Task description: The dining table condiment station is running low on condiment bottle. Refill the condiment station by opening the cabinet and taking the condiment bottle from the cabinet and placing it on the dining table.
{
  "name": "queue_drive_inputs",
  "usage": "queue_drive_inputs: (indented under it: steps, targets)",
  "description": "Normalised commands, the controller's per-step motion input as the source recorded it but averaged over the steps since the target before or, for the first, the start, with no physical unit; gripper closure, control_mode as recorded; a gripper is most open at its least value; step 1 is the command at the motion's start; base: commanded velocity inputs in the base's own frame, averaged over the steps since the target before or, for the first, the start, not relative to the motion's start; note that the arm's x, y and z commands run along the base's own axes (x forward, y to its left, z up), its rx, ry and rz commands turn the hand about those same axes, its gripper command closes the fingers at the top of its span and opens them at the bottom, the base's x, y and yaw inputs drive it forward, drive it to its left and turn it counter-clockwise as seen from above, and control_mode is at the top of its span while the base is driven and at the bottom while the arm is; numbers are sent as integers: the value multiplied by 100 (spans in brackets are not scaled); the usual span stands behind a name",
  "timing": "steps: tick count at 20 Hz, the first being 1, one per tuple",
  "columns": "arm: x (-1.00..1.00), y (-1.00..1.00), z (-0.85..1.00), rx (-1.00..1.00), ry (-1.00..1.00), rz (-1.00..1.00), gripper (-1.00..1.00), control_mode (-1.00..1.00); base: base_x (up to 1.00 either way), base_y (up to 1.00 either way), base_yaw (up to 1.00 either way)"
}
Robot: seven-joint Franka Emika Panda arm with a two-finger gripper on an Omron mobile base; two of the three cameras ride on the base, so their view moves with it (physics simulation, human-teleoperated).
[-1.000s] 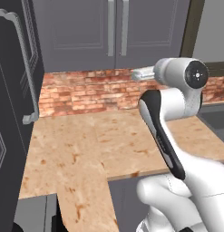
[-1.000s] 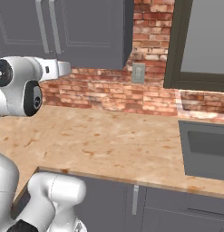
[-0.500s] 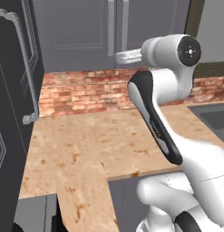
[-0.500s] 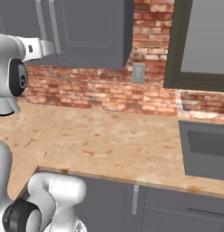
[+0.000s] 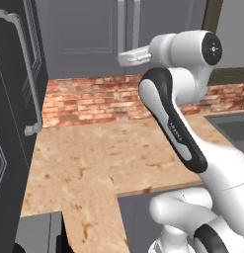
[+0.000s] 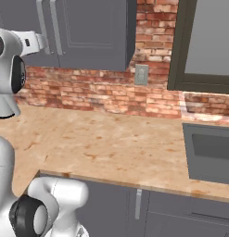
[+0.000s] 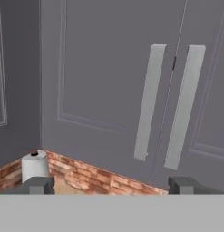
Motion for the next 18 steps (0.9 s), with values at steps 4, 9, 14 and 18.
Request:
queue_drive_inputs:
  steps: [4,9,14,18]
  targets:
    - [21,5,6,-2,4,2,-100,-100,0,0,0]
    - [37,0,7,-4,10,-7,-100,-100,0,0,0]
    - [39,0,0,-8,9,-12,-100,-100,0,0,0]
    - [37,4,0,-8,8,-12,-100,-100,0,0,0]
